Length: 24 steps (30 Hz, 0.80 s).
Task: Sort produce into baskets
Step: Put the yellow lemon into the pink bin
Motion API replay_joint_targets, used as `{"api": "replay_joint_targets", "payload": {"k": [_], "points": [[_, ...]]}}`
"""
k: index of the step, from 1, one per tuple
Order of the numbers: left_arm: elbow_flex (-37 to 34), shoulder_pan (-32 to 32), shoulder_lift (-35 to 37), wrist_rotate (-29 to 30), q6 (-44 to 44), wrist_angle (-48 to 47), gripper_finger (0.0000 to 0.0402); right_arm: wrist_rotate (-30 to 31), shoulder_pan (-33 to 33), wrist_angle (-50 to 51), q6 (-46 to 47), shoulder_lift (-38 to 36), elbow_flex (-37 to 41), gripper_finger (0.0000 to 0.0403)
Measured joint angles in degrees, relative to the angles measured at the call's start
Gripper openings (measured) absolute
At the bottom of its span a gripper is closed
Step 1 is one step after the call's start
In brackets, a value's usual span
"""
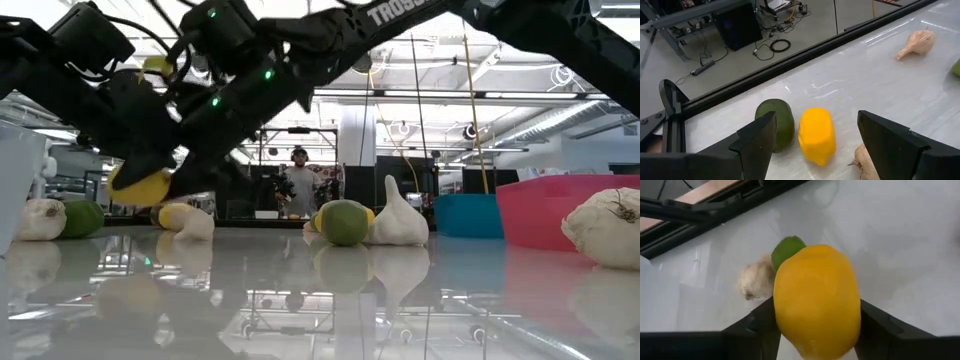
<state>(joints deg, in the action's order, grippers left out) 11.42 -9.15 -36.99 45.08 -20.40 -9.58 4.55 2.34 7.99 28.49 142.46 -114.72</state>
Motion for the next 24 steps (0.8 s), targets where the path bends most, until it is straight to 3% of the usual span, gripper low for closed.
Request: {"api": "replay_joint_targets", "payload": {"k": [8, 17, 24], "points": [[0.0, 0.0, 0.0, -5.0, 2.7, 0.4, 0.0286, -0.5, -1.0, 20.3, -3.1, -7.7, 0.0, 0.0192], [0.0, 0.1, 0.0, -31.3, 8.8, 10.3, 0.0286, -0.4, -1.4, 45.3, -6.0, -17.7, -0.1, 0.0194], [0.0, 1.6, 0.0, -39.9, 8.7, 16.9, 0.0286, -0.3, -1.4, 62.2, -7.1, -23.0, -0.1, 0.0194]]}}
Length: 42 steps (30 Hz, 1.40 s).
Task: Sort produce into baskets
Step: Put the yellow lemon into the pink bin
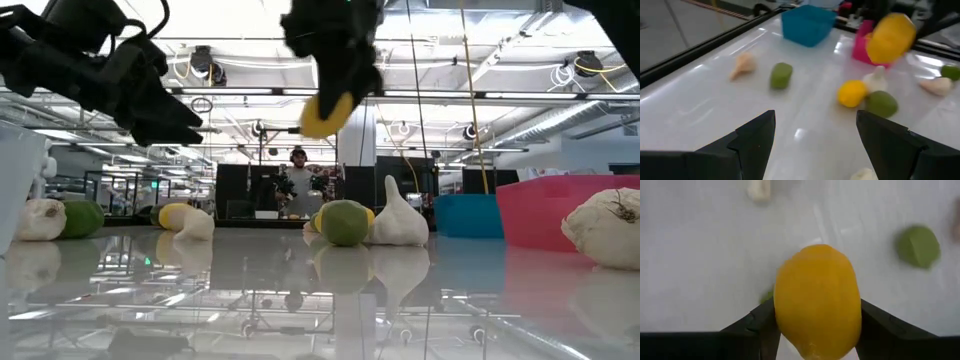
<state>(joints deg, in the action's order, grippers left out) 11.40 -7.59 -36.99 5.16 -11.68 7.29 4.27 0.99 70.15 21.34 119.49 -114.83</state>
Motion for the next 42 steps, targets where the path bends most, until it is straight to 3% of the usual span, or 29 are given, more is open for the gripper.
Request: {"api": "replay_joint_targets", "payload": {"k": [8, 14, 20, 27, 31, 35, 42], "points": [[0.0, 2.7, 0.0, -2.3, 0.0, 1.7, 0.0286, 1.1, 2.6, 19.9, 5.3, -1.0, 0.0, 0.0194], [0.0, 3.7, 0.0, -2.1, 0.0, 1.2, 0.0286, 2.9, 6.0, 20.0, 9.1, -4.9, 3.9, 0.0194], [-0.1, 4.2, -0.7, -2.1, 0.0, 0.9, 0.0286, 4.6, 7.8, 19.6, 18.8, -17.3, 18.0, 0.0194], [0.0, 4.4, -1.8, -1.6, 0.0, 1.2, 0.0286, 4.4, 9.4, 18.2, 39.7, -36.8, 40.7, 0.0194], [0.0, 4.4, -2.0, -1.5, 0.0, 1.5, 0.0286, 0.2, 11.1, 11.9, 49.6, -45.6, 49.8, 0.0195], [0.0, 4.4, -2.0, -1.5, 0.0, 1.8, 0.0286, -4.0, 12.2, 7.4, 53.1, -50.5, 55.5, 0.0208], [0.0, 4.4, -2.0, -1.5, -0.2, 2.2, 0.0286, -4.6, 12.6, 7.7, 56.0, -52.0, 59.9, 0.0247]]}}
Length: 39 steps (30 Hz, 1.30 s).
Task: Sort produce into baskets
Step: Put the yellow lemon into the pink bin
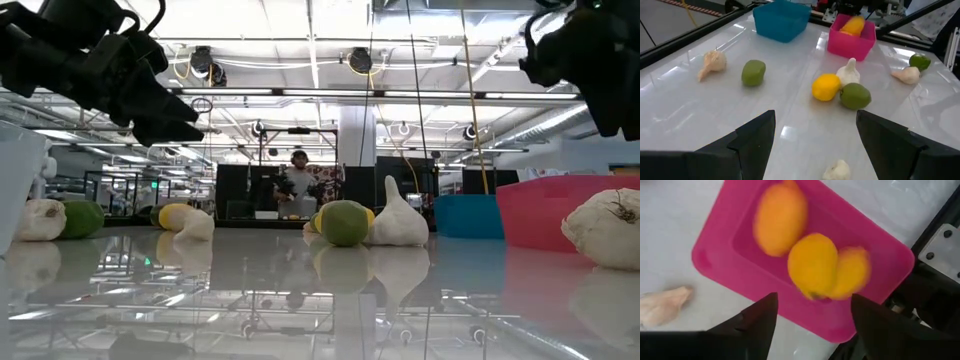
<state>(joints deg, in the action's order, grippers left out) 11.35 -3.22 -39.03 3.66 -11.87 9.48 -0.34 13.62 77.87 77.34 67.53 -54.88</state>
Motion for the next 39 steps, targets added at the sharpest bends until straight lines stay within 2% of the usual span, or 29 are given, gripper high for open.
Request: {"api": "replay_joint_targets", "payload": {"k": [8, 15, 20, 29, 33, 36, 39], "points": [[0.0, 0.0, 0.0, 0.0, -0.4, 1.2, 0.0286, 0.2, 0.0, -1.0, 0.0, 0.0, 0.6, 0.0269], [0.0, 0.0, 0.0, 0.0, -0.4, 2.9, 0.0286, 1.0, -0.6, -13.3, -1.9, 0.1, 0.6, 0.0269], [0.0, 0.0, 0.0, 0.0, 0.2, 3.9, 0.0286, 7.4, -0.6, -24.2, -5.6, 0.1, 0.6, 0.0269], [0.0, 0.0, 0.0, -1.0, 0.3, 7.7, 0.0286, 21.2, -2.3, -44.5, -19.4, 0.5, 0.5, 0.027], [0.0, 0.0, 0.0, -3.6, 0.6, 10.3, 0.0286, 21.1, -4.6, -50.0, -24.8, 3.1, 0.5, 0.027], [0.0, 0.2, -0.1, -8.1, 2.5, 11.3, 0.0286, 20.7, -6.2, -53.8, -28.9, 6.5, 0.5, 0.027], [0.1, 1.5, -0.7, -10.7, 3.7, 11.7, 0.0286, 17.6, -8.1, -58.9, -31.8, 10.0, 0.5, 0.027]]}}
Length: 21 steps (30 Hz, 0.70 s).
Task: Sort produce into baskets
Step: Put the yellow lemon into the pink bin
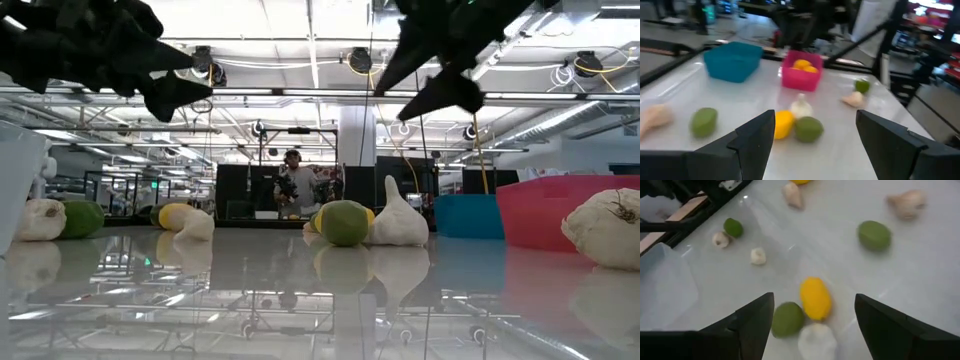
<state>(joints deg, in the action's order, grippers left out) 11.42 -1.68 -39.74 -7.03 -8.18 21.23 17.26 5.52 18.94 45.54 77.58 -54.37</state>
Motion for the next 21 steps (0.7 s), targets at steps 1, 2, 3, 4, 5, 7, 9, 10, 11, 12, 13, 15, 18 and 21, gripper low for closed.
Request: {"api": "replay_joint_targets", "payload": {"k": [1, 2, 3, 4, 5, 7, 9, 10, 11, 12, 13, 15, 18, 21], "points": [[0.0, 0.4, -0.4, 0.0, 0.0, 0.6, 0.0286, -1.4, -0.6, -1.6, -0.6, 1.1, 0.0, 0.027], [0.0, 0.8, -0.8, 0.0, 0.1, 1.4, 0.0286, -2.6, -1.3, -2.9, -1.2, 2.2, 0.0, 0.027], [0.0, 1.2, -1.2, 0.0, 0.1, 2.2, 0.0286, -3.9, -1.9, -3.6, -1.6, 3.4, -0.2, 0.027], [0.0, 1.6, -1.7, 0.0, 0.1, 3.4, 0.0286, -4.8, -2.4, -3.9, -2.0, 4.5, -0.6, 0.027], [0.0, 2.0, -2.3, 0.0, 0.2, 4.7, 0.0286, -5.9, -3.1, -4.0, -2.5, 5.4, -1.2, 0.027], [0.0, 2.8, -3.8, 0.0, 1.6, 7.2, 0.0286, -7.8, -4.2, -3.5, -3.6, 7.4, -2.6, 0.027], [0.0, 3.4, -5.2, 0.0, 3.4, 8.4, 0.0286, -9.4, -5.3, -3.6, -5.1, 9.1, -4.5, 0.027], [0.0, 3.7, -5.9, 0.0, 4.2, 8.7, 0.0286, -10.0, -5.8, -3.6, -5.9, 10.0, -5.6, 0.027], [0.0, 3.7, -6.3, 0.0, 4.5, 8.4, 0.0286, -10.1, -6.1, -3.4, -6.8, 10.7, -6.8, 0.027], [0.0, 3.7, -6.6, 0.3, 4.5, 8.1, 0.0286, -10.1, -6.5, -3.4, -7.7, 11.4, -8.0, 0.027], [0.0, 3.7, -6.8, 0.9, 4.4, 8.1, 0.0286, -10.1, -6.9, -3.3, -8.8, 12.2, -9.1, 0.027], [0.0, 3.7, -6.9, 2.2, 4.3, 7.9, 0.0286, -10.1, -7.6, -2.9, -10.6, 13.7, -11.0, 0.027], [0.0, 3.7, -6.9, 4.1, 4.1, 6.3, 0.0286, -10.2, -8.8, -1.4, -12.2, 16.8, -14.0, 0.027], [0.0, 3.7, -6.9, 4.6, 4.1, 4.7, 0.0286, -10.2, -9.9, 2.2, -12.7, 20.3, -17.7, 0.027]]}}
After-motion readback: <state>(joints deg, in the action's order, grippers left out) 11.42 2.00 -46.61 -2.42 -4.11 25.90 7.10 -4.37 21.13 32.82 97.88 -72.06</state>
